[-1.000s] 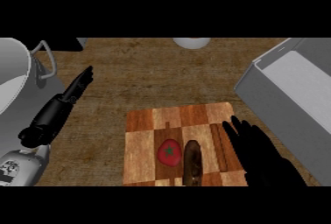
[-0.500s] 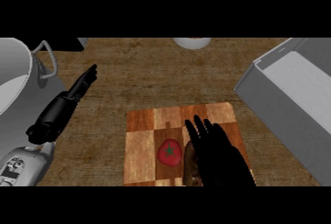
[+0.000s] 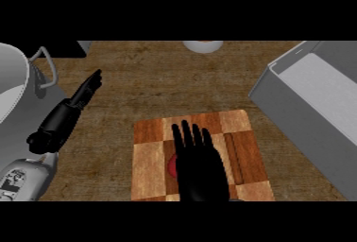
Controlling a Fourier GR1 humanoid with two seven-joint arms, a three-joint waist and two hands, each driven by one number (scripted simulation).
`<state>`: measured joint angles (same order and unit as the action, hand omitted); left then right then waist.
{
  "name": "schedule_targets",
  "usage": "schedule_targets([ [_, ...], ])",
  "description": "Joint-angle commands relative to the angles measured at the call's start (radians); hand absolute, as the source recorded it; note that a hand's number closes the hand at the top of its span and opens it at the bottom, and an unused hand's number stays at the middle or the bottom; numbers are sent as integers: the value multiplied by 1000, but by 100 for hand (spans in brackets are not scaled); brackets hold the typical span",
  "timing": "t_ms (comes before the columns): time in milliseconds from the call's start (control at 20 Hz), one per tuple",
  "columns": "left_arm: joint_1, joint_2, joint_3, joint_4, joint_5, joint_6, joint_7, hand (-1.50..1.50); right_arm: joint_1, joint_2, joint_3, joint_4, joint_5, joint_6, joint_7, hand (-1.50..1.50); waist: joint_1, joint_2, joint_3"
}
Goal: Pick the tomato from the cutting board and place it in the cardboard box
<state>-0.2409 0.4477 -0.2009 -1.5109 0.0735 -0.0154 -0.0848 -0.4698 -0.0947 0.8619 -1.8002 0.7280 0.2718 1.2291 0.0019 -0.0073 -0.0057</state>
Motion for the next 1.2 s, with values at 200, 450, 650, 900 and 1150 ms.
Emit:
schedule_targets([
  [200, -19, 3, 19, 5, 15, -33, 5, 0, -51, 92, 21, 126, 56, 81, 257, -150, 1, 1, 3],
  [450, -12, -29, 2, 30, -22, -3, -9, 0, -70, 93, -2, 197, 33, 108, 257, -150, 0, 5, 3],
  [650, -3, -26, 9, 16, -25, -11, -20, 0, -112, 93, -44, 228, 3, 117, 257, -150, 6, 3, 3],
  [900, 14, -27, 15, 20, -43, -14, -44, 0, -75, 93, 20, 250, 5, 32, 257, -150, 8, 4, 4],
  [1150, 24, -11, 37, -1, -28, -49, -31, 0, -88, 93, -7, 271, -17, 36, 225, -150, 10, 6, 5],
])
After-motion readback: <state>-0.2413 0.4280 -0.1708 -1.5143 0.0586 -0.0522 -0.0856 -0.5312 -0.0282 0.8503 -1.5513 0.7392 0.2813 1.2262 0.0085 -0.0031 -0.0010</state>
